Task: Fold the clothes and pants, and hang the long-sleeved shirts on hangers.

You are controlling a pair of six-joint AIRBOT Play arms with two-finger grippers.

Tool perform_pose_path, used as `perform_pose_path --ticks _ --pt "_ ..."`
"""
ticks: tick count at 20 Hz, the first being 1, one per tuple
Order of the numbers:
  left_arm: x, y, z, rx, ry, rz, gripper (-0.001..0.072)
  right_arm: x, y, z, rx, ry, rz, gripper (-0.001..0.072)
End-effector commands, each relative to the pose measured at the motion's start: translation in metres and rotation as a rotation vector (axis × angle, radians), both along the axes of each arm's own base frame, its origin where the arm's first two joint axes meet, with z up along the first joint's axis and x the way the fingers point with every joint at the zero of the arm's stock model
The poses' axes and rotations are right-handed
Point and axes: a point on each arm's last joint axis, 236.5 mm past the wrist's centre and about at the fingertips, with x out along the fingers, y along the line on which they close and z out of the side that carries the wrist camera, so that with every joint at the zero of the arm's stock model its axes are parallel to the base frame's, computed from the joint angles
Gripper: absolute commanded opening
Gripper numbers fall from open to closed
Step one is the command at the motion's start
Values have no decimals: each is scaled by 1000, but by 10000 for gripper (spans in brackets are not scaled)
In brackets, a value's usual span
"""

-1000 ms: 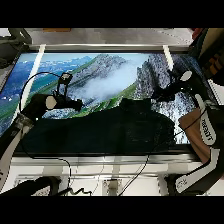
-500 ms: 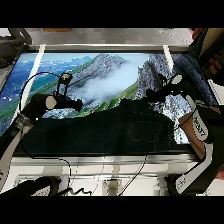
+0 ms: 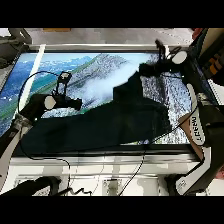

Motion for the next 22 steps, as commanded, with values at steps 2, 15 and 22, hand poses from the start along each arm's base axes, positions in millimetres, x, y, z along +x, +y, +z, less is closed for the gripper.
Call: perform_pose_path --ticks 2,15,22 --pt "4 0 29 -19 -82 3 702 -14 46 112 46 -289 43 36" --pt "27 70 69 -48 -216 197 703 -144 209 62 -19 -192 509 37" --pt "11 183 55 -121 -119 561 703 -300 214 1 -320 -9 1125 182"
